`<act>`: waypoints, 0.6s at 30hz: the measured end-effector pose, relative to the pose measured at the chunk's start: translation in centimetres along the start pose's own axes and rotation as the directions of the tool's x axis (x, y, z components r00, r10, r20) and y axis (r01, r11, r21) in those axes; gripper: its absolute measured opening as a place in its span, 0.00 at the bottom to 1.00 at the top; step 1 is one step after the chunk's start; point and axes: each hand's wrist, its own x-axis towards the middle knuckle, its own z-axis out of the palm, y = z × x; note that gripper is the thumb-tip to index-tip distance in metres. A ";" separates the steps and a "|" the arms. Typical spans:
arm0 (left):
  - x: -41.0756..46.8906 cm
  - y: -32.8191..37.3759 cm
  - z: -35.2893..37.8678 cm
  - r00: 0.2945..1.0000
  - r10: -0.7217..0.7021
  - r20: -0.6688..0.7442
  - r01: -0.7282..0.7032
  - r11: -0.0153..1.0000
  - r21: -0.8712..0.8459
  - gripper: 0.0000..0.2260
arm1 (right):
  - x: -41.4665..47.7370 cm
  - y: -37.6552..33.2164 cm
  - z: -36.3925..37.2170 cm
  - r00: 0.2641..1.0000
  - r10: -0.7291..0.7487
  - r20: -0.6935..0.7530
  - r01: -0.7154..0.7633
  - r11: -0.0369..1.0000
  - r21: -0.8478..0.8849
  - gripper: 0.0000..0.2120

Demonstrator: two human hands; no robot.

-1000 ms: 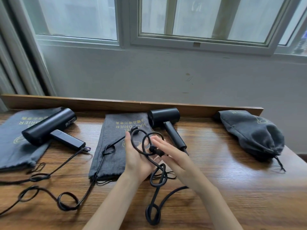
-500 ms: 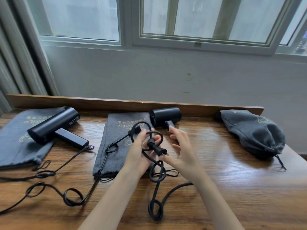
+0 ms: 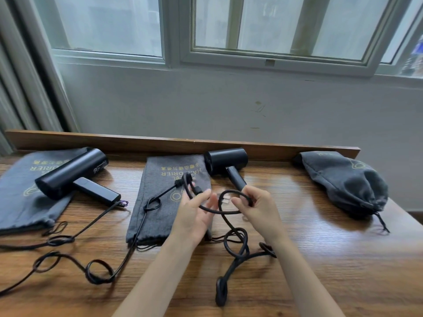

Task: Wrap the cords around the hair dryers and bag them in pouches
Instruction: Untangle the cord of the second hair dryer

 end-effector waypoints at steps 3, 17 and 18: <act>0.8 0.6 -1.0 0.981 0.192 0.028 -0.193 0.979 0.066 0.31 | -0.1 -0.3 -1.6 0.985 0.151 0.078 -0.165 0.959 0.229 0.15; -1.8 -1.5 -0.5 0.954 0.186 0.235 -0.278 0.251 0.927 0.48 | -0.5 -0.5 -1.5 0.896 0.395 0.203 -0.369 0.406 0.836 0.09; -2.4 -2.3 -0.5 0.972 0.126 0.198 -0.224 0.238 0.945 0.45 | -0.4 -0.6 -1.5 0.895 0.400 0.197 -0.355 0.371 0.858 0.13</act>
